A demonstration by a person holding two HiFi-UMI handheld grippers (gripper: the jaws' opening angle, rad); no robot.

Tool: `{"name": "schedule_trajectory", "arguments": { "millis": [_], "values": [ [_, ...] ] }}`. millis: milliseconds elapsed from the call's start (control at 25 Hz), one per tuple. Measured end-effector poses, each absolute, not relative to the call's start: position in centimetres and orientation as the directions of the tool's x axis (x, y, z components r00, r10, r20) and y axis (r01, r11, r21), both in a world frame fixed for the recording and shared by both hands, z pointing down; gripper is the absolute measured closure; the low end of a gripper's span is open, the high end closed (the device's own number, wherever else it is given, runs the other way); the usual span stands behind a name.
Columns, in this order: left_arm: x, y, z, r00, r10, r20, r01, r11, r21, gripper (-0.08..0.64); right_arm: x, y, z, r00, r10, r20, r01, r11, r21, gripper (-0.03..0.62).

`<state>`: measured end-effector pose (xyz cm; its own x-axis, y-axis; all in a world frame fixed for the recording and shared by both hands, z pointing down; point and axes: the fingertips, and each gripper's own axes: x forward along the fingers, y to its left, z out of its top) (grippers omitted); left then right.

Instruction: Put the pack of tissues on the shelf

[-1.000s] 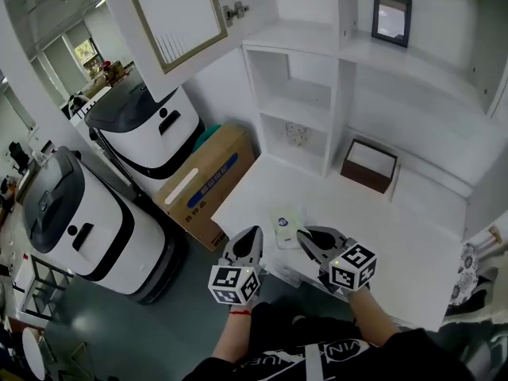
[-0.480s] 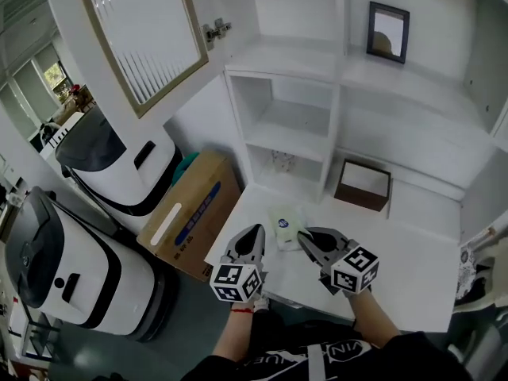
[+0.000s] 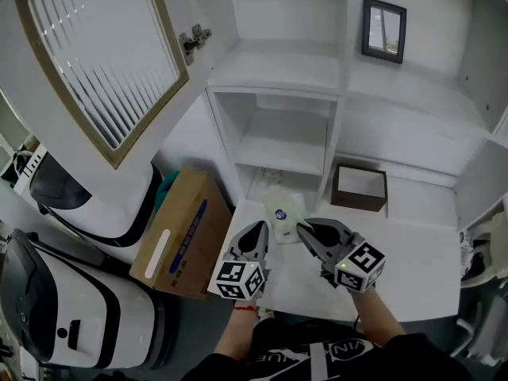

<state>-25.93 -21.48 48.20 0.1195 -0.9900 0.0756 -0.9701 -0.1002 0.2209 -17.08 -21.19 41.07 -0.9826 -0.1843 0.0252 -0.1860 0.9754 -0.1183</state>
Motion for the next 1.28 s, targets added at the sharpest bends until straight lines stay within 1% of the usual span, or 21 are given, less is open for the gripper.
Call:
{"name": "schedule_trajectory", "arguments": {
  "millis": [200,440,760,1000,1280],
  "values": [
    [-26.5,-23.6,47.3,0.198,-0.979,0.053,-0.959,-0.182,0.217,0.555,-18.2,-22.7,40.0,-0.969,-0.247,0.010,-0.247,0.965,-0.093,0.584],
    [-27.3,-25.8,47.0,0.276,-0.960,0.057,-0.948,-0.261,0.183,0.555,-19.9,-24.4,38.7,-0.953,-0.301,-0.022,-0.299,0.952,-0.062,0.584],
    [-27.6,-28.1,47.0,0.409,-0.909,0.075,-0.903,-0.392,0.175,0.555,-22.0,-28.3,38.6,-0.907,-0.420,-0.010,-0.419,0.906,-0.055,0.584],
    [-27.8,-28.5,46.3,0.486,-0.870,0.082,-0.868,-0.469,0.163,0.555,-24.3,-29.7,37.5,-0.897,-0.441,-0.037,-0.440,0.897,-0.047,0.584],
    [-28.3,-28.4,45.0,0.501,-0.863,0.058,-0.858,-0.487,0.164,0.555,-25.7,-29.6,35.6,-0.910,-0.411,-0.062,-0.410,0.912,-0.017,0.584]
  ]
}}
